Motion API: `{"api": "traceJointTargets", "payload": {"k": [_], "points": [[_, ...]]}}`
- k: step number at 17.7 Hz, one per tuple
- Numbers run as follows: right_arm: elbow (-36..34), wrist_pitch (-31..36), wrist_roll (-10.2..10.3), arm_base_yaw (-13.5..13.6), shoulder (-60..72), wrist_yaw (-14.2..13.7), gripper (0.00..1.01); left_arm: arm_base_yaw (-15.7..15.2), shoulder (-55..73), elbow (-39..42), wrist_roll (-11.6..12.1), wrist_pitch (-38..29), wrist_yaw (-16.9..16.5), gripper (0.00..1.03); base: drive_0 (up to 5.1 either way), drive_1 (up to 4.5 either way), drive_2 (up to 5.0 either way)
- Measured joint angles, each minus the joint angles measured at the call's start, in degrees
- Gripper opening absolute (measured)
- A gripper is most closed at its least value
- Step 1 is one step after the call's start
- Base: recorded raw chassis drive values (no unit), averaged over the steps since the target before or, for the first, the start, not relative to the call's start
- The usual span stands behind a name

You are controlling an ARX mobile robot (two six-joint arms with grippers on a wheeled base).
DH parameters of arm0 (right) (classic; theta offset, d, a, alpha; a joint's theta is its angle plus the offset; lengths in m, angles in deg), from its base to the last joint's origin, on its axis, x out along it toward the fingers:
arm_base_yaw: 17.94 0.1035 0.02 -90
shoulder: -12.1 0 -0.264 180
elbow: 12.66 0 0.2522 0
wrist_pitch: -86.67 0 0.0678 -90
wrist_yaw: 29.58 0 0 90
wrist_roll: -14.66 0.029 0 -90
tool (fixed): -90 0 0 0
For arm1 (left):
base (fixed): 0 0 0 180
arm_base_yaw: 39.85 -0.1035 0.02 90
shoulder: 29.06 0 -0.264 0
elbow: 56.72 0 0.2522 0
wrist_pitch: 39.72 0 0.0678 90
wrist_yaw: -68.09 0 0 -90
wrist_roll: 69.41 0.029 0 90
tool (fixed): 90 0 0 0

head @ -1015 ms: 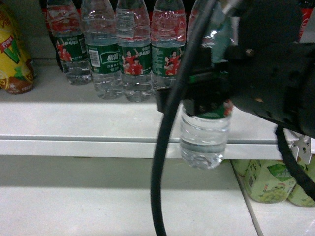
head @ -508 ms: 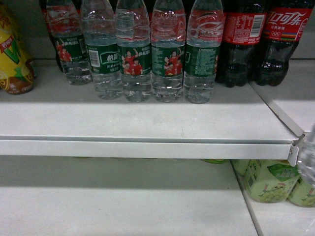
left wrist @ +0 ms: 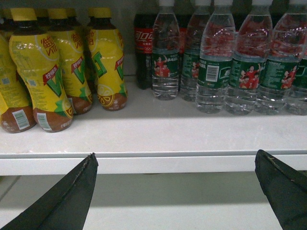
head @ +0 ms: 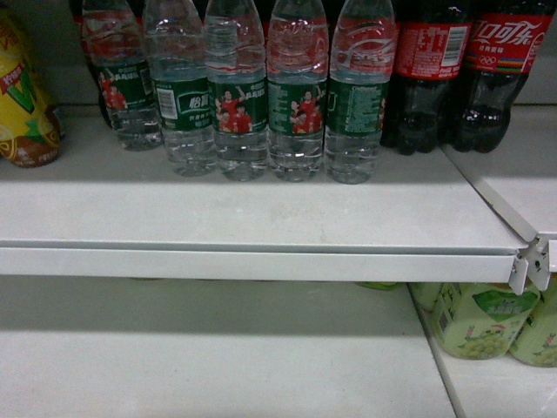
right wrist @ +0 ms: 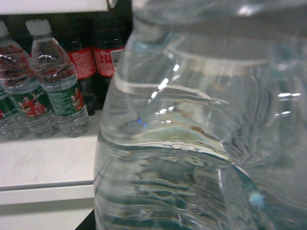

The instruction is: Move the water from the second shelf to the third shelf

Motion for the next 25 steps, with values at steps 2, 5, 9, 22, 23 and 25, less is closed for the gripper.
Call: {"api": "traceJointTargets", "payload": {"k": [2,5,9,22,23,25], "points": [[0.22,-0.44,0.00,-0.61,-0.66,-0.92,0.43,0.00,0.00,0.00,0.02,0.00,0.00,0.98,0.0,0.00,0.0],[0.22,-0.83,0.79,-0.92,-0.50,-0.98,0.43,0.00,0.00,0.00,0.00,0.00,0.00,0.98,0.0,0.00,0.0],[0.22,-1.14,2.05,-0.87,-0.57,-0.90,0.43,0.00,0.00,0.00,0.00,0.00,0.00,0.98,0.0,0.00,0.0],[0.22,-1.22,2.12,-0.87,-0.57,-0.70,0.43,0.00,0.00,0.00,0.02,0.04,0.17,0.98,0.0,0.00,0.0],[0.22,-1.16,2.14,-0.87,-0.57,-0.72,0.43,0.00,0.00,0.00,-0.02,0.07,-0.07,0.98,0.0,0.00,0.0],[0.22,-1.14,2.14,-0.87,-0.57,-0.68,0.43,0.00,0.00,0.00,0.02,0.04,0.07,0.98,0.0,0.00,0.0]]}}
